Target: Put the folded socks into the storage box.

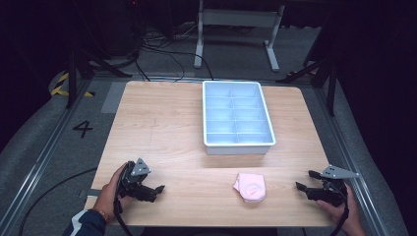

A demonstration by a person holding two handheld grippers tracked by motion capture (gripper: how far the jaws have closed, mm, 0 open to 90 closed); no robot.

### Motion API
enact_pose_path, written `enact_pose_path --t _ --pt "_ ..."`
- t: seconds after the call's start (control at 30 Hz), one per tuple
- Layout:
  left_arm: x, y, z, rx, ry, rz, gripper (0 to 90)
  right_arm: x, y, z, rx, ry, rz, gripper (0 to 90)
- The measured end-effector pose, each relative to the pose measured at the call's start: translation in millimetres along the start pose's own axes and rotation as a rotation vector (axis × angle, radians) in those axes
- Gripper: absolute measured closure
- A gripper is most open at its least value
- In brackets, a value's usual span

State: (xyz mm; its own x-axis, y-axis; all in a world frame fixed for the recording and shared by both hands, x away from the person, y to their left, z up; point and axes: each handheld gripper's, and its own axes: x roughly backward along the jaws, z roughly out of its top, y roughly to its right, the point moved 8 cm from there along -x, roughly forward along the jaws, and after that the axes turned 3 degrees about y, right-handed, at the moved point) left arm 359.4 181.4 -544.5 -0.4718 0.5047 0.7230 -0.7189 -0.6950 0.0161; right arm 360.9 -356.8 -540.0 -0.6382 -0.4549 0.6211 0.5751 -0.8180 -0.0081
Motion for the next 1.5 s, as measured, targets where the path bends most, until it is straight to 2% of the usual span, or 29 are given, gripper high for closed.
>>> enact_pose_path --t 0.13,0.3,0.33,0.4,0.53,0.7,0.9,0.97,1.07,1.4,1.5 --pt "-6.2 0.1 6.6 -0.033 0.0 -0.025 0.0 0.0 0.0 0.0 0.0 0.0 0.0 25.4" --pt "-3.0 -0.4 3.1 -0.029 0.003 -0.027 0.1 0.0 0.0 0.0 0.0 0.0 0.0 25.4" --pt "-1.6 -2.2 2.2 -0.045 -0.001 -0.024 0.1 0.0 0.0 0.0 0.0 0.0 0.0 25.4" --pt "-1.2 -1.3 1.3 -0.032 -0.001 -0.031 0.1 0.1 0.1 -0.1 -0.001 0.0 0.0 25.4" --pt "-0.1 -2.9 0.6 -0.049 -0.002 -0.032 0.1 0.4 1.0 0.0 -0.001 -0.007 0.001 25.3" --pt "-0.3 -2.9 0.6 -0.048 -0.002 -0.043 0.0 -0.1 -0.2 0.4 0.015 -0.017 0.02 22.4" --pt "-0.3 -2.9 0.6 -0.048 -0.002 -0.043 0.0 0.1 -3.3 3.5 0.032 -0.01 0.028 24.4" --pt "-0.3 -3.0 0.6 -0.049 -0.002 -0.043 0.0 0.0 -6.9 5.9 0.02 -0.001 0.052 25.3" --pt "-0.3 -2.9 0.7 -0.049 -0.002 -0.044 0.0 -0.2 -14.4 10.9 0.046 0.001 0.071 26.2" --pt "-0.3 -2.9 0.6 -0.049 -0.002 -0.043 0.0 0.6 -46.9 36.7 0.111 0.025 0.174 27.7" --pt "-0.3 -3.0 0.6 -0.049 -0.002 -0.043 0.0 0.8 -53.2 42.7 0.128 0.029 0.186 27.7"
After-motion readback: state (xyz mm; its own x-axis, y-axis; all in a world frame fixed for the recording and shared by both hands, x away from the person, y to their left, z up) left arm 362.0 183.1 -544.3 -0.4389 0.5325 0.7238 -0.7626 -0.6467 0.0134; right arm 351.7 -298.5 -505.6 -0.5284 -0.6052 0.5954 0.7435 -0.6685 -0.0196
